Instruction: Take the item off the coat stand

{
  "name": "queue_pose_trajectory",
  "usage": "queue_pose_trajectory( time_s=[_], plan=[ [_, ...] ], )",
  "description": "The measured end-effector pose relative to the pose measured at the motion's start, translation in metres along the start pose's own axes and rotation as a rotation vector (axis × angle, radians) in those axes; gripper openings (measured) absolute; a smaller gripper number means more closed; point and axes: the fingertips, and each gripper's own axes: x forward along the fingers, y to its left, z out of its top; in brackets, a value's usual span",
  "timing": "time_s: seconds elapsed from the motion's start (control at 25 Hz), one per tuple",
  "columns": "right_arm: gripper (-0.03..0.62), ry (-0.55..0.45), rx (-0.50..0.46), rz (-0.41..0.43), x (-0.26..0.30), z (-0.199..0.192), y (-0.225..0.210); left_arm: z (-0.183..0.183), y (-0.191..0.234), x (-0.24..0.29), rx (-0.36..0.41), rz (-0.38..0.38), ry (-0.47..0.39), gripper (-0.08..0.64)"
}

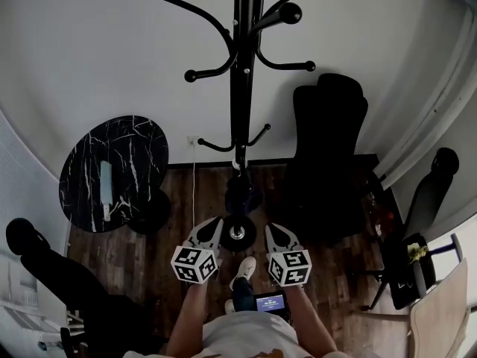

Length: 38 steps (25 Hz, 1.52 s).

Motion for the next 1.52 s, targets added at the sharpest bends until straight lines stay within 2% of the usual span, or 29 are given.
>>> queue_pose_trajectory(
  time_s=[0.16, 0.44, 0.72, 0.76, 0.84, 0.96, 1.12, 1.28, 1.52],
  plan=[
    [0.012, 0.008, 0.002, -0.019, 0.009, 0.002, -0.012, -0.005, 0.003, 0.013, 0.021, -0.006, 0.028, 0.020],
    [0.014, 0.046, -0.008, -0.027, 0.026, -0.004, -0.023, -0.022, 0.018, 0.033, 0.016, 0.031, 0.103, 0.021],
    [0.015, 0.077, 0.011, -0.012, 0.047, -0.010, -0.033, -0.027, 0.036, 0.046, 0.054, 0.091, 0.102, 0.023],
    [0.021, 0.083, 0.009, -0.008, 0.051, -0.010, -0.033, -0.027, 0.037, 0.049, 0.055, 0.089, 0.104, 0.033],
    [0.042, 0.094, 0.009, 0.004, 0.059, -0.011, -0.034, -0.030, 0.038, 0.056, 0.057, 0.086, 0.113, 0.103],
    [0.080, 0.110, 0.004, 0.012, 0.071, -0.013, -0.036, -0.036, 0.037, 0.065, 0.057, 0.077, 0.131, 0.120],
    [0.132, 0.120, -0.022, 0.002, 0.088, -0.010, -0.039, -0.040, 0.039, 0.076, 0.050, 0.064, 0.141, 0.130],
    [0.149, 0.130, -0.064, 0.001, 0.101, -0.006, -0.042, -0.040, 0.041, 0.086, 0.042, 0.060, 0.140, 0.132],
    [0.164, 0.148, -0.071, 0.023, 0.121, -0.008, -0.041, -0.038, 0.047, 0.098, 0.030, 0.047, 0.130, 0.132]
  ],
)
